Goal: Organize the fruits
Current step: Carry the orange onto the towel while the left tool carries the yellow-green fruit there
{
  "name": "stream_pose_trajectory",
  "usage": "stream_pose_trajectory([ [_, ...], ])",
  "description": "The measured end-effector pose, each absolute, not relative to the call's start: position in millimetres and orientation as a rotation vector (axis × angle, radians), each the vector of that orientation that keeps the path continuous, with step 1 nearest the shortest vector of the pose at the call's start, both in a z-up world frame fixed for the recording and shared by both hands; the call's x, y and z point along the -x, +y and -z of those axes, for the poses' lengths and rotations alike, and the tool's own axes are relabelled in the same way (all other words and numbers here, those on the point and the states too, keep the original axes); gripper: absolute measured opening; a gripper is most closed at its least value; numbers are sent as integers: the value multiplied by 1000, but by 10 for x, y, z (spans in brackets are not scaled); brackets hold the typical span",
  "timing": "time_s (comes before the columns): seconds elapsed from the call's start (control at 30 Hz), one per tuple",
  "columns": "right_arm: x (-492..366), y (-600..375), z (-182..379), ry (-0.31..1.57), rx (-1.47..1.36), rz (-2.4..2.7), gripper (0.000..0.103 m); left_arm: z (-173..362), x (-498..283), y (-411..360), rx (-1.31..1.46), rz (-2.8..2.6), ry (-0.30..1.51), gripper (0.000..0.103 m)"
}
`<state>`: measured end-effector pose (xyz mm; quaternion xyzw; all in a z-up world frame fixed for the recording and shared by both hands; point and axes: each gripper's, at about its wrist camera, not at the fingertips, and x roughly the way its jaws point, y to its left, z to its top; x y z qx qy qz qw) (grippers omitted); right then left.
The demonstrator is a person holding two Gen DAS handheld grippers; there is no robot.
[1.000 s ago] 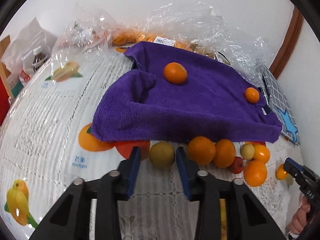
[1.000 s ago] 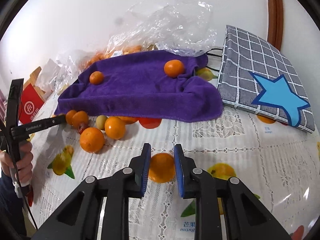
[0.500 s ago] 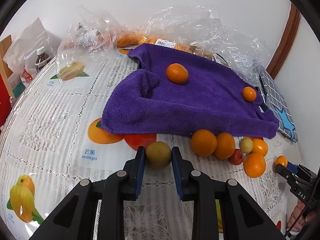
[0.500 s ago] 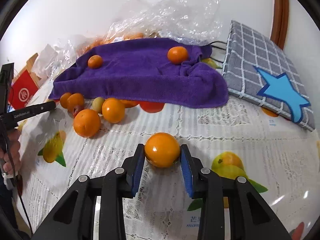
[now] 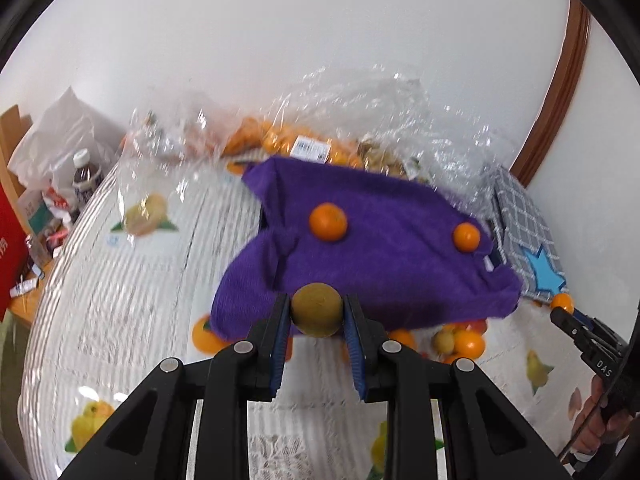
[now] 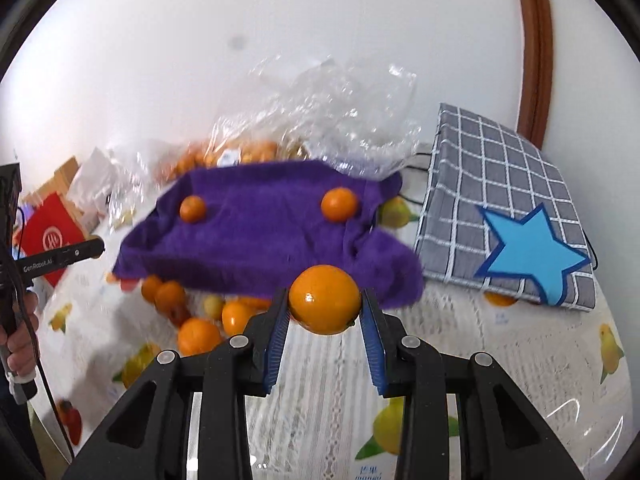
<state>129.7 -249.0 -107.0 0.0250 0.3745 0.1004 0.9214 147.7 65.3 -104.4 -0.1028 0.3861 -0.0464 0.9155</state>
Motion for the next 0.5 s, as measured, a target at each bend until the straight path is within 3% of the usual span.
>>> stream_pose_trajectory([
  [0.5, -1726, -2462, 886, 750, -106, -149, 35, 949, -1952, 681, 238, 136, 777, 25],
])
